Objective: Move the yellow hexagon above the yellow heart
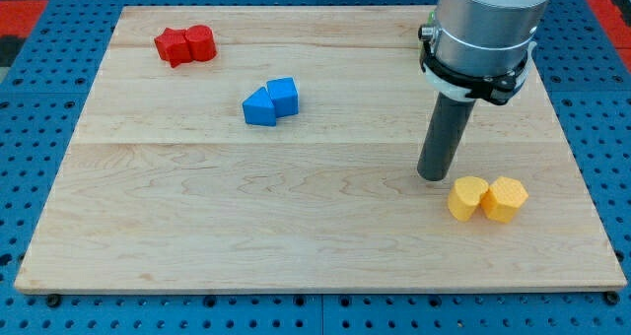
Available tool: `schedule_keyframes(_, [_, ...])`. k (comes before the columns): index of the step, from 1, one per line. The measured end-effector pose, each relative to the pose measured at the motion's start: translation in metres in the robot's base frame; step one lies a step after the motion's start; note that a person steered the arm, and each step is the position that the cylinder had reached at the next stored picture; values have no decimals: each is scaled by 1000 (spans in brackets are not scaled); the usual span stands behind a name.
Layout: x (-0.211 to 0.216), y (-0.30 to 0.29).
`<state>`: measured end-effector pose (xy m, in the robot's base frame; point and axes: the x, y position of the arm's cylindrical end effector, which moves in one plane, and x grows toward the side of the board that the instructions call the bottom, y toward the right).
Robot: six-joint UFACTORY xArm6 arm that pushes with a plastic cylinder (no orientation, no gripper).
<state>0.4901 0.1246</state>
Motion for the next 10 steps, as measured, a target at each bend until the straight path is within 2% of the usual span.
schedule_keyframes(2, [-13, 5])
schedule_keyframes(3, [-7, -35])
schedule_keyframes(5, [88, -47])
schedule_keyframes(6, [94, 12])
schedule_keyframes(7, [89, 63])
schedule_keyframes(8, [66, 90])
schedule_keyframes(10, [5, 58])
